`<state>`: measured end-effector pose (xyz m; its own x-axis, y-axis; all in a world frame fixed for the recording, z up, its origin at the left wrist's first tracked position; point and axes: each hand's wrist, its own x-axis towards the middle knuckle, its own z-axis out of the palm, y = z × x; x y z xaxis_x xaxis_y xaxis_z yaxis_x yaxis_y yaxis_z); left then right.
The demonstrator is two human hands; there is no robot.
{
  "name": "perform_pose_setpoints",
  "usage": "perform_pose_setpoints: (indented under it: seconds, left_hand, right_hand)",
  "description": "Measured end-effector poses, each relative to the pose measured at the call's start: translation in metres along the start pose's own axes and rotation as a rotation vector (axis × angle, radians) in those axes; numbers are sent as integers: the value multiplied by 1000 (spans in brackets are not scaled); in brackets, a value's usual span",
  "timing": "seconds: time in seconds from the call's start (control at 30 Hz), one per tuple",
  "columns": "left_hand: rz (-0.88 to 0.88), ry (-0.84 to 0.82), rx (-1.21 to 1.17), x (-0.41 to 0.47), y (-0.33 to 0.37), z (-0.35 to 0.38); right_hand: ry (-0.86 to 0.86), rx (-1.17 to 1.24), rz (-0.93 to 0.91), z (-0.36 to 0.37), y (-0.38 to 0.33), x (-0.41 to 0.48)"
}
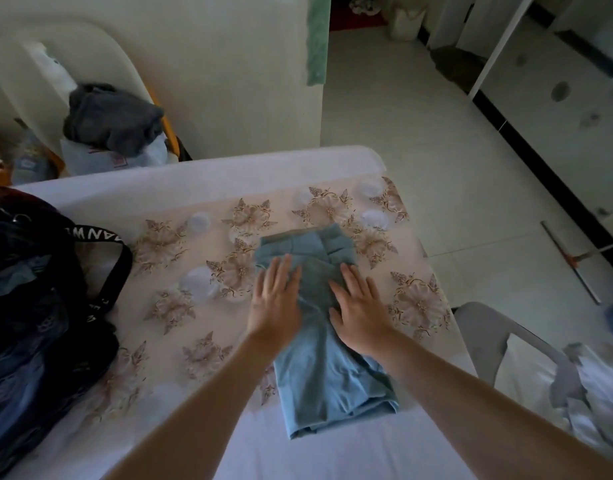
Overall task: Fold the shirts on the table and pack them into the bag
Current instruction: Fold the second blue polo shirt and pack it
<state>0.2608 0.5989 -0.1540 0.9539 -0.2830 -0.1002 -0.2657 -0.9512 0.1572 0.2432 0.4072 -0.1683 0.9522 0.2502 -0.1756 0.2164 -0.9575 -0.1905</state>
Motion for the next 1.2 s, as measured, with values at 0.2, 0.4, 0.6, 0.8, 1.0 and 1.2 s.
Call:
perform_pose_setpoints:
  seconds: [0.2, 0.4, 0.6, 0.8, 1.0, 1.2]
  left_hand:
    - [257, -68, -78, -89, 23, 40]
    - [311, -106, 4, -120, 7, 42]
    - [464, -83, 24, -154, 9, 45]
    - [503, 11, 87, -153, 10, 43]
    - [95, -371, -294, -135, 13, -22]
    - [-151, -672, -606, -111, -4, -63]
  right_hand:
    - [100, -6, -133, 17, 4, -49]
    - [34, -116, -114, 17, 9, -86]
    - [-11, 68, -263, 18, -13, -134]
    - [-183, -112, -226, 17, -17, -144]
    - [-129, 108, -66, -2, -28, -136]
    - [-275, 407, 148, -60, -23, -106]
